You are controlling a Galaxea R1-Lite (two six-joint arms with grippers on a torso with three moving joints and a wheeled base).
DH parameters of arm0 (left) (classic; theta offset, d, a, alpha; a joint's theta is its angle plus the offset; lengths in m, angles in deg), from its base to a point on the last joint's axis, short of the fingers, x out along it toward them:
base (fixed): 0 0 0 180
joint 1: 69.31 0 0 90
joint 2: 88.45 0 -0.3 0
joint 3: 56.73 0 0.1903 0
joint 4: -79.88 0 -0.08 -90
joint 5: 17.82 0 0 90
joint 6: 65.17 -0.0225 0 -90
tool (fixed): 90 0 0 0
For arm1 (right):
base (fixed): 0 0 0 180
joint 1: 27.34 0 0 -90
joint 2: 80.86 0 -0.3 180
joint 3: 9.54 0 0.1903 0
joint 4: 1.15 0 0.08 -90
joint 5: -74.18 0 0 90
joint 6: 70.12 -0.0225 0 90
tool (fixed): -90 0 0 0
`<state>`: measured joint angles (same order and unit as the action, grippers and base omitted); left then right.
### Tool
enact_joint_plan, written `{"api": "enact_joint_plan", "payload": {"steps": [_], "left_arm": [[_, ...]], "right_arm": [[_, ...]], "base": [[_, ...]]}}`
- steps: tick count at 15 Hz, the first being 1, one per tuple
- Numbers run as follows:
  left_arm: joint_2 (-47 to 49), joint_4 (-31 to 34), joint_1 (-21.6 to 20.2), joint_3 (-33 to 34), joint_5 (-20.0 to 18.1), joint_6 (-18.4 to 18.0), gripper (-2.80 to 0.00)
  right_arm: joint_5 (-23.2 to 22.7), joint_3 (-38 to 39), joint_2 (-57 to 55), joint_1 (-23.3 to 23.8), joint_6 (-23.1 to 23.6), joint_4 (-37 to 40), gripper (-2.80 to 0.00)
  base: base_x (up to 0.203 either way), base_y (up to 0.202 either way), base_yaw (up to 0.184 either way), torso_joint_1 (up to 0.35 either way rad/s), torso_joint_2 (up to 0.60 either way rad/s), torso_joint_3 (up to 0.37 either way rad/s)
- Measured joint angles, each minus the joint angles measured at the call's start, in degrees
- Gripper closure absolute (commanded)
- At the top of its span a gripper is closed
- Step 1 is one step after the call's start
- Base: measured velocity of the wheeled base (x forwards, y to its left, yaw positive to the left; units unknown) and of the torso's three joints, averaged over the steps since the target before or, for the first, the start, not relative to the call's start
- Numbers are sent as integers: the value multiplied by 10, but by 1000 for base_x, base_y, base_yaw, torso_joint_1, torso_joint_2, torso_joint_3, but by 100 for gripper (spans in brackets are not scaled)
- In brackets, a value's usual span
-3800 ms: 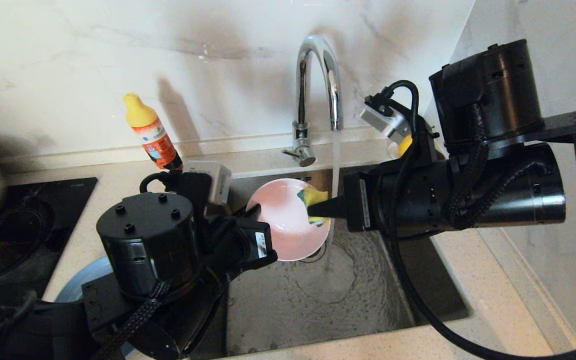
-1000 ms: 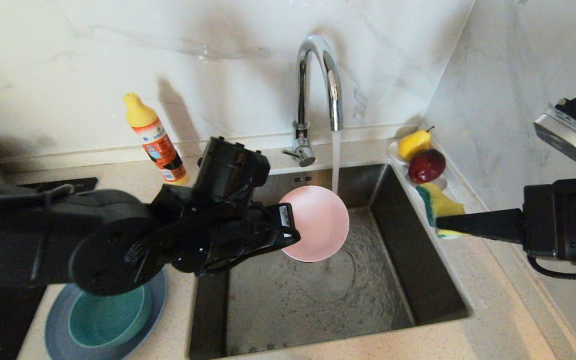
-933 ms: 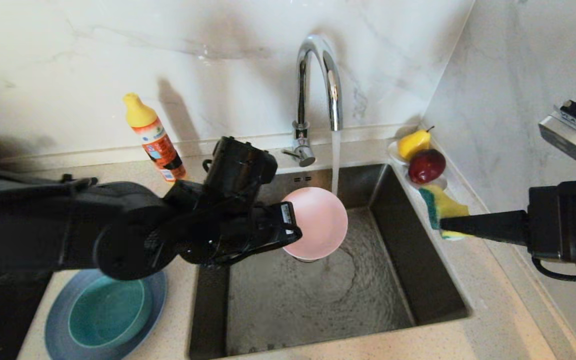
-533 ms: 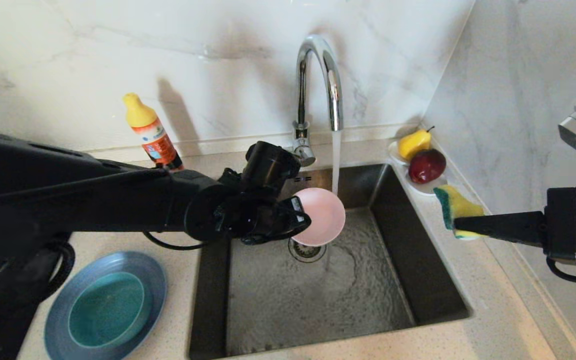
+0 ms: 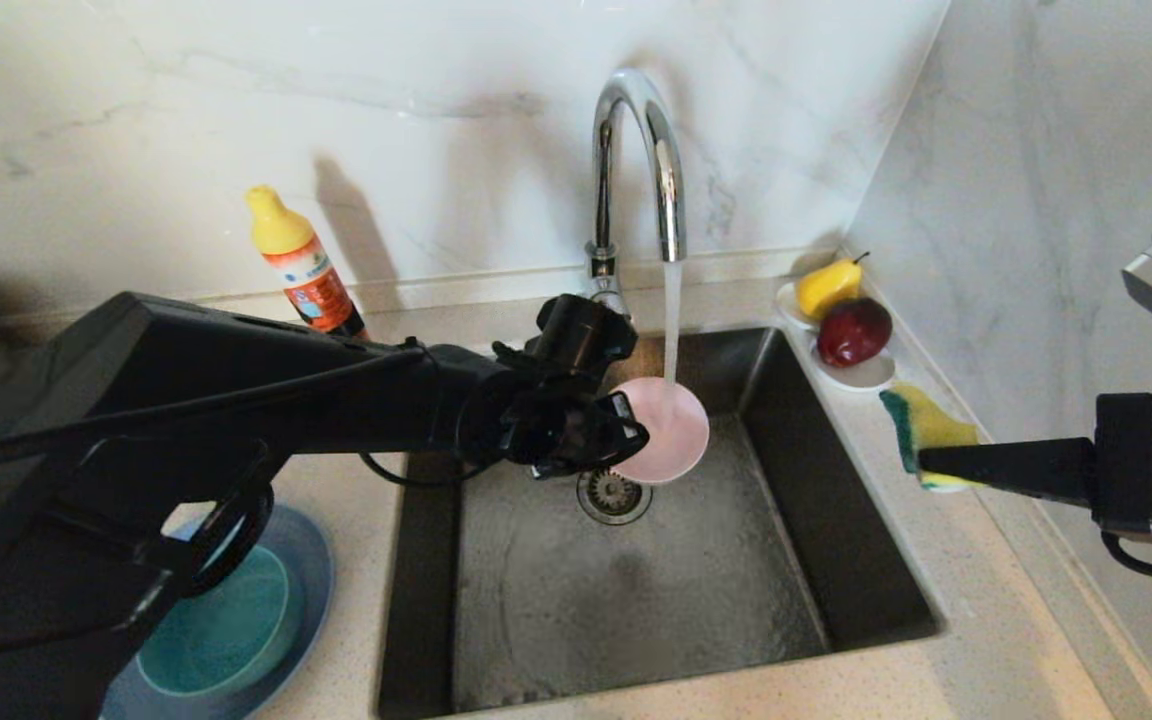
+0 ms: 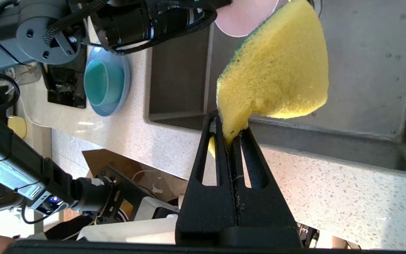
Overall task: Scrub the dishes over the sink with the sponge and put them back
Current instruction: Rinse the bowl
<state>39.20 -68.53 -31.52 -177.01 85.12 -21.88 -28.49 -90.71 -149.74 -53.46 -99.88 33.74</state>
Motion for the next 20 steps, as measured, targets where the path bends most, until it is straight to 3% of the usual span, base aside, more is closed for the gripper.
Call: {"api": "enact_joint_plan", "payload": {"steps": [8, 13, 17, 20], "left_arm": [[-7, 11, 1, 20, 1, 8, 0], [-82, -10, -10, 116, 14, -18, 0], [-191, -129, -41, 244, 23, -82, 0], [-272, -268, -59, 351, 26, -164, 0]], "right_arm": [[-14, 11, 2, 5, -1, 0, 0], [-14, 26, 5, 4, 3, -2, 0], [-16, 35, 7, 2, 2, -2, 0], [-26, 46, 10, 0, 0, -2, 0]], "base": [[0, 0, 0, 0, 0, 0], [0, 0, 0, 0, 0, 0], [0, 0, 0, 0, 0, 0], [0, 0, 0, 0, 0, 0]]}}
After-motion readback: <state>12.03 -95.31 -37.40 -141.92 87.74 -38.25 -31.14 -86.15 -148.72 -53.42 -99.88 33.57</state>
